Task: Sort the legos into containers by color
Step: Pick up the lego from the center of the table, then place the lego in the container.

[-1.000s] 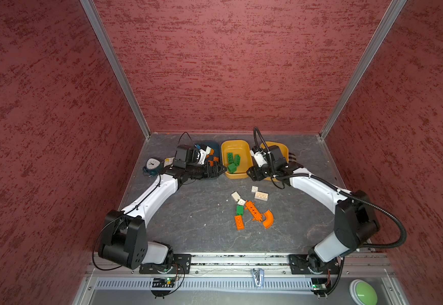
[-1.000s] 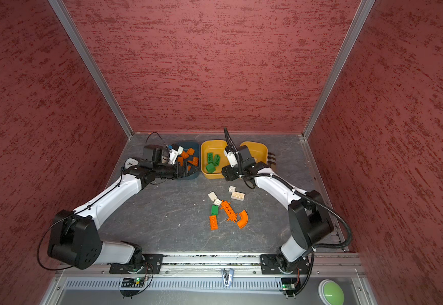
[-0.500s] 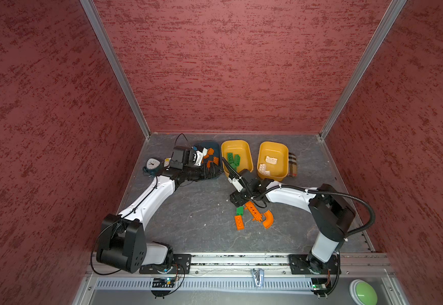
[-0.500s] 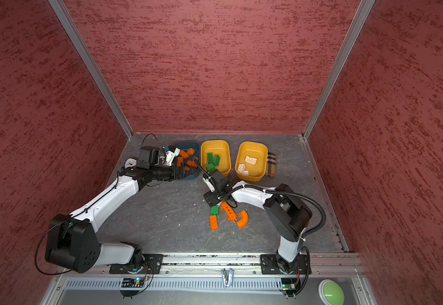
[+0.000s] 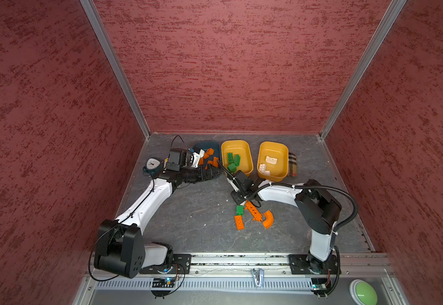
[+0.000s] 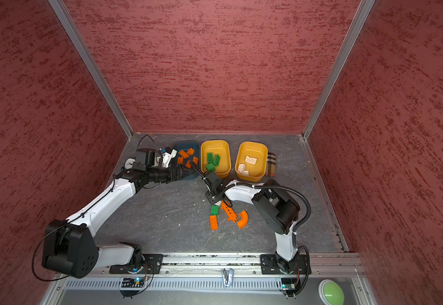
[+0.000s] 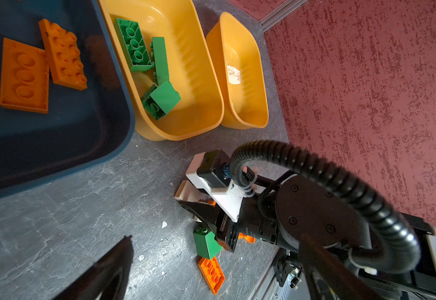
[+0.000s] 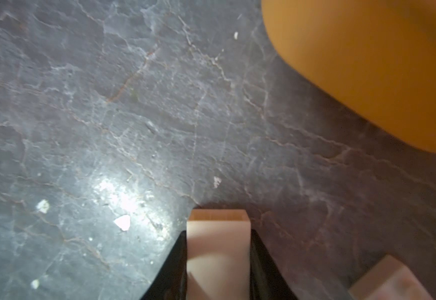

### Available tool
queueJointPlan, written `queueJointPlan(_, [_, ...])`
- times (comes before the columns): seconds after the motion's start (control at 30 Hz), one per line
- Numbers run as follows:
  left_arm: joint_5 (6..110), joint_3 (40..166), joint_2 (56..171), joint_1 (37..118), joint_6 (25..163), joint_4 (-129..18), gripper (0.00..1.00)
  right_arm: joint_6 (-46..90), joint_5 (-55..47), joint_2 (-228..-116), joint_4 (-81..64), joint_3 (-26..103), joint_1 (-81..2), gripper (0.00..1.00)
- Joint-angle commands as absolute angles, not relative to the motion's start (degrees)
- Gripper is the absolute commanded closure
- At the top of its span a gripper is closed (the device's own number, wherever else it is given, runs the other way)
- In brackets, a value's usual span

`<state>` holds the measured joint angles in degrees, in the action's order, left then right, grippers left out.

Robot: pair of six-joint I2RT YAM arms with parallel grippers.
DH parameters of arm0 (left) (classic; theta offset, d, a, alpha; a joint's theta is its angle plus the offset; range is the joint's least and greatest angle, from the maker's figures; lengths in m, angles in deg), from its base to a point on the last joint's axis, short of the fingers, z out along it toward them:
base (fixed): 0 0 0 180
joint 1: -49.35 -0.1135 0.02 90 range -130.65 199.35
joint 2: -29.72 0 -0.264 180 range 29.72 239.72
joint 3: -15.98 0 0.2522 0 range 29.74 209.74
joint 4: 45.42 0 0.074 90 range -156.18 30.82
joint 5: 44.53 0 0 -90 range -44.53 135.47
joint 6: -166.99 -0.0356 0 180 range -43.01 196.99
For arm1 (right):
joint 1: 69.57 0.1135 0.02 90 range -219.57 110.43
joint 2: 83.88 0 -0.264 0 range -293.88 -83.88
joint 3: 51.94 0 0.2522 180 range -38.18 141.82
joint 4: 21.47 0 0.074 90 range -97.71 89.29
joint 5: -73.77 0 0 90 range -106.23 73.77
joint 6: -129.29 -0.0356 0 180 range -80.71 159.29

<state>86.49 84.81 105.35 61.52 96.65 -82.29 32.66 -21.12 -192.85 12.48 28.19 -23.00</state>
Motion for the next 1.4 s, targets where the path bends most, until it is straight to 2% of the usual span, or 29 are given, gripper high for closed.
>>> queueJointPlan(0.0, [88.0,84.1,104.1,61.0,95.9,-81.9,0.01,33.9,-25.4,-188.7,13.9,29.2,-23.3,0.68])
queueJointPlan(0.2, [88.8,83.9,104.0,62.1,97.2,-79.8,0.01,35.9,-23.9,-178.2,14.5,27.5,-29.4,0.69])
queueJointPlan(0.37, [89.2,84.3,105.1,64.5,98.8,-77.4,0.01,40.4,-22.7,-175.8,15.8,29.0,-38.2,0.69])
queueJointPlan(0.5, [89.2,84.9,106.0,66.4,99.8,-75.6,0.01,43.3,-20.7,-177.3,15.4,31.5,-45.0,0.68])
queueJointPlan(0.73, [88.5,86.1,107.9,68.4,100.2,-74.9,0.01,45.9,-16.9,-187.5,13.7,39.9,-53.5,0.67])
queueJointPlan(0.9, [88.3,86.3,108.4,68.7,100.3,-74.8,0.01,45.3,-14.4,-195.1,12.4,47.1,-55.4,0.60])
queueJointPlan(1.1, [88.2,86.3,108.8,68.6,99.9,-75.3,0.01,44.0,-11.2,-201.9,12.8,53.9,-56.3,0.29])
queueJointPlan(1.13, [88.2,86.3,108.7,68.6,99.8,-75.6,0.01,43.9,-10.2,-201.8,12.9,54.1,-56.2,0.26])
queueJointPlan(1.37, [88.2,85.7,108.3,68.3,99.0,-76.5,0.01,43.3,-4.2,-191.4,11.8,44.0,-53.5,0.25])
